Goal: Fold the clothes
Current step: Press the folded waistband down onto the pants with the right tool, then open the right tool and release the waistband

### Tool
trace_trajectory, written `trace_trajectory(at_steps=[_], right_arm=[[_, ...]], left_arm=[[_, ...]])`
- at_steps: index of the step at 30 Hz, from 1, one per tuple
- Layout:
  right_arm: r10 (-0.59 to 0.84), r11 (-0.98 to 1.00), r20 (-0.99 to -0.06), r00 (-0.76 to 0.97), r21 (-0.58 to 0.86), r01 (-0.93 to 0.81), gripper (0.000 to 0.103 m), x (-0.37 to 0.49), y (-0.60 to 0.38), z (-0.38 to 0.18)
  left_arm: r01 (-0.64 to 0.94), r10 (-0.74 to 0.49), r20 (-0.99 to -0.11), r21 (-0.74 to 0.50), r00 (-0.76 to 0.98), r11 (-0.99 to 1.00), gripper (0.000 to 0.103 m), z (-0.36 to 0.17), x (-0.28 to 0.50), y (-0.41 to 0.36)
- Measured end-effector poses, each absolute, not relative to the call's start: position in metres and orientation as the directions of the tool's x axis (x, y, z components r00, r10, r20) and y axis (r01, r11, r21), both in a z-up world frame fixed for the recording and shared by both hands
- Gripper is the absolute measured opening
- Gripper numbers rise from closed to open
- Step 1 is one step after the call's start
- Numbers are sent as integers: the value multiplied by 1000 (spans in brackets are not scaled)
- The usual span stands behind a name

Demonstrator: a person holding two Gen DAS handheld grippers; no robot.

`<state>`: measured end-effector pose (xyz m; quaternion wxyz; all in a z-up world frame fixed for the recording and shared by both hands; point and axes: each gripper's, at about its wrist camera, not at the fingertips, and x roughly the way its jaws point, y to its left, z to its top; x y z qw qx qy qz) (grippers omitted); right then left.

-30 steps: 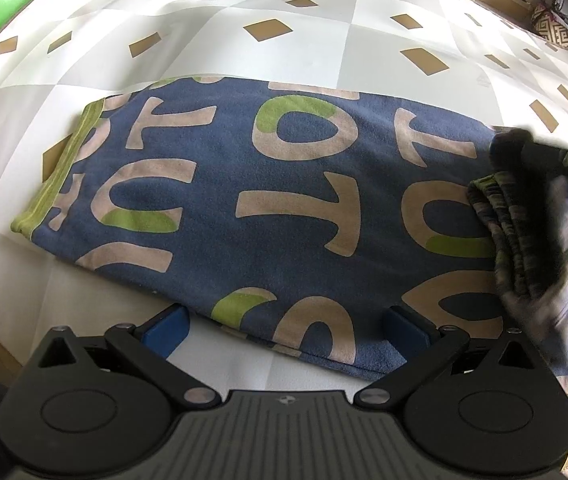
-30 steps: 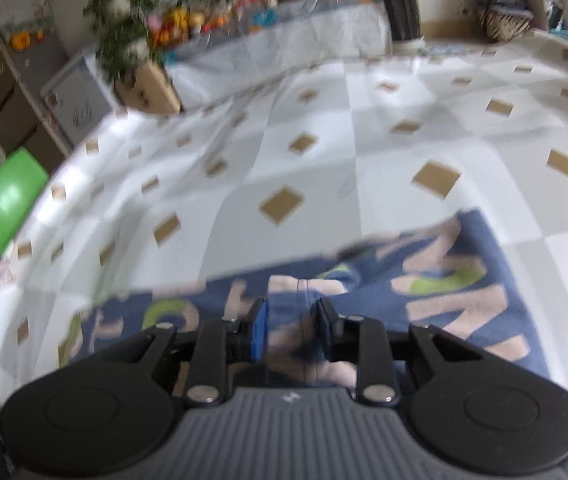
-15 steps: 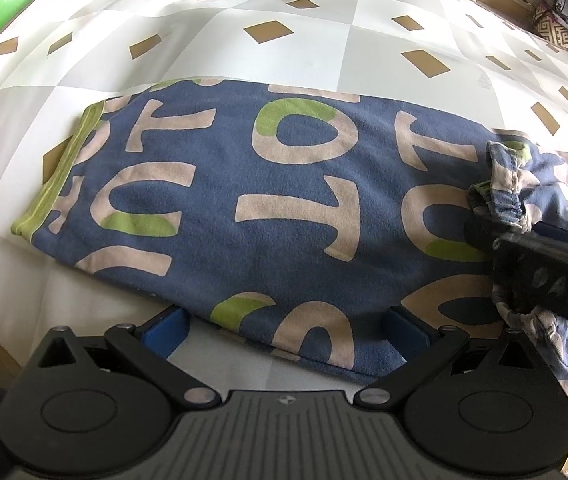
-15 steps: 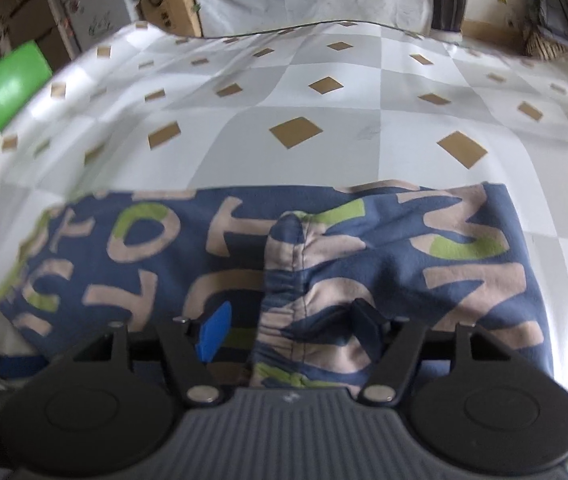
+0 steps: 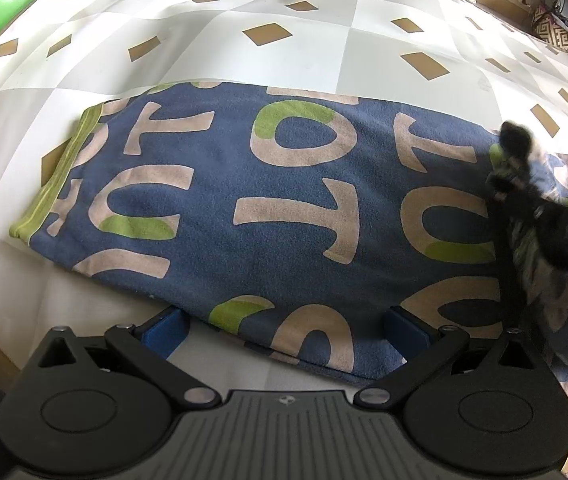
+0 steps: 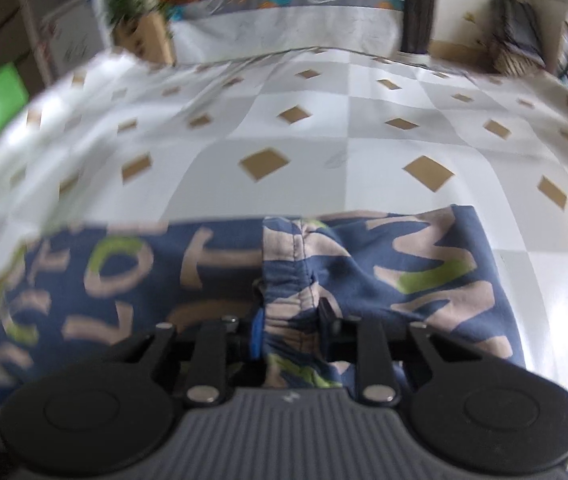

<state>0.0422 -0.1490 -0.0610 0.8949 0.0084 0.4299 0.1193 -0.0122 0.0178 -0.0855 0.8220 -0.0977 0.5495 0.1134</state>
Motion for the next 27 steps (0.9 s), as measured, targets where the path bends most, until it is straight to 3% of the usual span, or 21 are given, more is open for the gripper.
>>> trace_trajectory(at_steps=[7, 14, 17, 21, 27], right_arm=[[299, 945, -723, 622, 313, -90, 23, 53, -176, -46], [390, 905, -660, 642, 405, -133, 23, 65, -164, -31], [410, 897, -679, 609, 420, -136, 34, 73, -155, -39], [351, 934, -735, 580, 321, -158, 53, 71, -145, -44], [350, 933, -739, 575, 329, -144, 55, 59, -159, -43]], left_arm=[[-298, 83, -924, -35, 373, 954, 103, -86, -12, 16], [-296, 82, -924, -35, 373, 954, 103, -86, -11, 16], [-295, 80, -926, -35, 369, 955, 103, -86, -10, 17], [-302, 81, -928, -36, 364, 953, 103, -86, -8, 16], [-311, 84, -929, -35, 361, 950, 103, -86, -8, 15]])
